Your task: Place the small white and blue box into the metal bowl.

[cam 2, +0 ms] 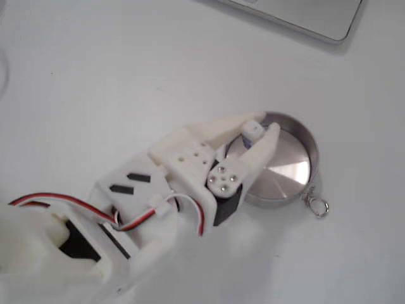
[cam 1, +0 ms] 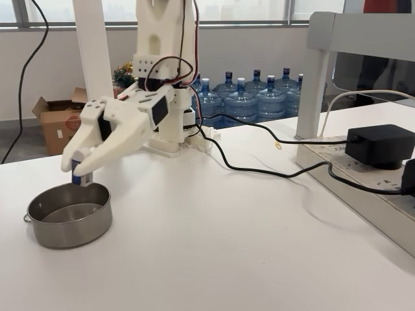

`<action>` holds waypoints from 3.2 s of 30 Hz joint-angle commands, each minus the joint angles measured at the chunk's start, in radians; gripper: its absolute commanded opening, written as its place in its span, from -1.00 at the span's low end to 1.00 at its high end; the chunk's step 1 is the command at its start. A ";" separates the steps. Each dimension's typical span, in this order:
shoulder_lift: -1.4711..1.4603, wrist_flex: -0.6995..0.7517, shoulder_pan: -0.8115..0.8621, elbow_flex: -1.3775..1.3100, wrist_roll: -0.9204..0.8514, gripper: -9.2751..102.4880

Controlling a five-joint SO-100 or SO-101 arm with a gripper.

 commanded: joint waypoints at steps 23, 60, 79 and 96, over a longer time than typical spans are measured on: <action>0.051 -0.017 -0.084 0.023 0.009 -0.91; 1.221 1.144 -0.973 0.279 -1.241 -0.90; 1.807 2.017 -0.960 0.275 -1.246 -0.90; 1.807 2.017 -0.960 0.275 -1.238 -0.90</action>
